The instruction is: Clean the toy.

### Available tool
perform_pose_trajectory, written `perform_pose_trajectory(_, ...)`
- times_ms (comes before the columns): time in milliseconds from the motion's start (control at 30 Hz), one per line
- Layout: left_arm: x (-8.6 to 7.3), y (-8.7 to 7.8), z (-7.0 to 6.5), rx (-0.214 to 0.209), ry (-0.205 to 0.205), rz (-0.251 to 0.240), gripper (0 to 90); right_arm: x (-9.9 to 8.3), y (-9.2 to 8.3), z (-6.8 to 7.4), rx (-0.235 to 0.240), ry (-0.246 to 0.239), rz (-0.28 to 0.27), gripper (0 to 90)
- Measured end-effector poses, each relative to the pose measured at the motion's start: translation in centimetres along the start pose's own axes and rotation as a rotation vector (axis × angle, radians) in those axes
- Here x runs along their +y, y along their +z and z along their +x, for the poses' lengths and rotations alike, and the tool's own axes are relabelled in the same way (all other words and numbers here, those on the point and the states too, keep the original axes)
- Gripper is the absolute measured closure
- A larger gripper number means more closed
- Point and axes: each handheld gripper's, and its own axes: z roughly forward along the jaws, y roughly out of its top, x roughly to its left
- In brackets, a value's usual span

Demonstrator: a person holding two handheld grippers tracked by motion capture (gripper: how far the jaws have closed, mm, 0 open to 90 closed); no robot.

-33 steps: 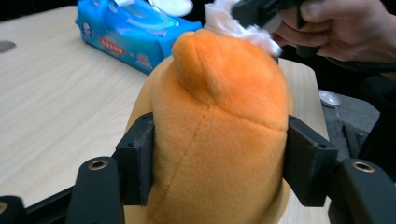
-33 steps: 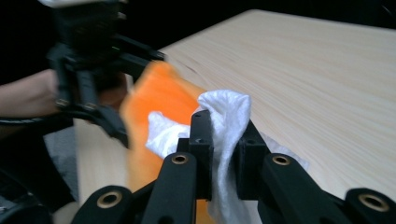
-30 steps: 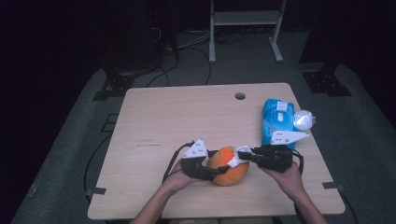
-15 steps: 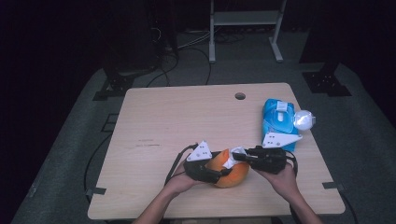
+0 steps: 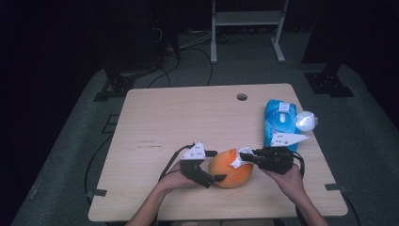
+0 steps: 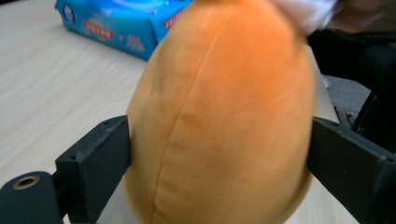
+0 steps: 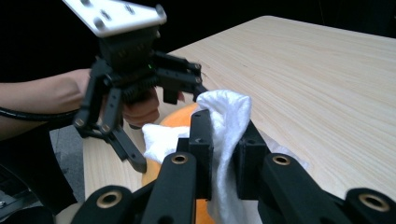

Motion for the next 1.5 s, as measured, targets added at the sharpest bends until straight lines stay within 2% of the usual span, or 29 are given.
perform_pose_trajectory(100, 0.3, 0.2, -0.3, -0.002, 0.017, 0.018, 9.3, 0.1, 0.3, 0.2, 0.002, -0.009, -0.003, 79.3)
perform_pose_trajectory(167, 0.7, -0.2, -0.7, 0.024, 0.031, 0.023, 25.0, 0.3, 0.2, 0.4, -0.01, -0.02, -0.009, 79.3)
perform_pose_trajectory(200, 1.1, -0.5, -0.8, 0.036, 0.04, 0.024, 29.2, 0.3, 0.2, 0.5, -0.016, -0.021, -0.014, 79.4)
perform_pose_trajectory(267, 2.1, -1.3, -1.3, 0.085, 0.078, 0.003, 33.9, 0.3, -0.2, 0.3, -0.02, 0.0, -0.033, 79.4)
perform_pose_trajectory(333, 2.9, -2.1, -1.5, 0.112, 0.09, -0.023, 35.5, 0.3, -0.5, -0.2, -0.031, 0.021, -0.055, 79.4)
perform_pose_trajectory(400, 3.5, -2.9, -1.8, 0.158, 0.124, -0.024, 35.7, 0.0, -0.5, -0.8, -0.019, 0.06, -0.076, 79.4)
perform_pose_trajectory(467, 3.7, -2.9, -2.0, 0.217, 0.163, 0.013, 35.7, -0.3, -0.1, -1.2, -0.023, 0.084, -0.063, 79.4)
perform_pose_trajectory(500, 3.5, -2.7, -1.9, 0.251, 0.163, 0.04, 35.7, -0.4, 0.1, -1.3, -0.027, 0.088, -0.053, 79.4)
perform_pose_trajectory(567, 2.8, -2.2, -1.5, 0.262, 0.135, 0.086, 34.6, -0.7, 0.4, -1.6, -0.034, 0.1, -0.031, 79.3)
perform_pose_trajectory(600, 2.5, -1.9, -1.3, 0.246, 0.129, 0.116, 33.2, -0.7, 0.5, -1.6, -0.029, 0.106, -0.033, 79.3)
perform_pose_trajectory(667, 2.3, -1.5, -1.6, 0.22, 0.124, 0.107, 30.9, -0.6, 0.4, -1.5, -0.029, 0.102, -0.04, 79.3)
perform_pose_trajectory(767, 2.9, -1.5, -2.3, 0.181, 0.161, 0.153, 27.9, -0.4, 0.4, -1.4, -0.018, 0.104, -0.061, 79.3)
perform_pose_trajectory(800, 3.0, -1.5, -2.5, 0.162, 0.157, 0.167, 27.6, -0.4, 0.4, -1.4, -0.014, 0.105, -0.063, 79.2)
perform_pose_trajectory(833, 3.1, -1.6, -2.6, 0.129, 0.15, 0.174, 27.4, -0.4, 0.5, -1.3, -0.01, 0.108, -0.06, 79.1)
perform_pose_trajectory(900, 3.4, -2.1, -2.7, 0.039, 0.116, 0.152, 29.3, -0.5, 0.7, -1.3, -0.003, 0.106, -0.045, 79.2)
perform_pose_trajectory(933, 3.7, -2.4, -2.8, 0.007, 0.111, 0.147, 30.5, -0.6, 0.7, -1.3, 0.002, 0.108, -0.038, 79.1)
perform_pose_trajectory(967, 3.8, -2.5, -2.8, 0.004, 0.114, 0.143, 30.5, -0.7, 0.9, -1.4, 0.015, 0.113, -0.02, 79.1)
perform_pose_trajectory(1033, 4.0, -2.7, -2.7, 0.028, 0.109, 0.119, 30.5, -0.9, 1.1, -1.3, 0.028, 0.118, 0.007, 79.1)
perform_pose_trajectory(1100, 3.9, -2.8, -2.3, 0.079, 0.076, 0.07, 30.8, -1.1, 1.4, -1.2, 0.062, 0.129, 0.033, 79.0)
perform_pose_trajectory(1167, 3.7, -2.8, -1.7, 0.099, 0.029, 0.043, 32.2, -1.2, 1.5, -1.0, 0.082, 0.129, 0.051, 78.9)
perform_pose_trajectory(1233, 3.2, -2.6, -1.4, 0.066, -0.019, 0.067, 36.8, -1.0, 1.2, -1.0, 0.067, 0.119, 0.046, 78.9)
perform_pose_trajectory(1300, 3.0, -2.6, -1.3, 0.025, -0.029, 0.087, 38.3, -0.8, 0.9, -1.1, 0.042, 0.115, 0.027, 78.9)
perform_pose_trajectory(1367, 3.1, -2.6, -1.5, -0.019, -0.028, 0.11, 38.5, -0.8, 0.8, -1.3, 0.041, 0.124, 0.033, 78.9)
perform_pose_trajectory(1433, 3.2, -2.8, -1.6, -0.073, -0.035, 0.126, 37.7, -1.2, 1.3, -1.3, 0.049, 0.126, 0.061, 78.9)
perform_pose_trajectory(1500, 3.3, -3.0, -1.6, -0.093, -0.031, 0.126, 35.6, -1.6, 1.8, -1.0, 0.072, 0.119, 0.098, 78.9)
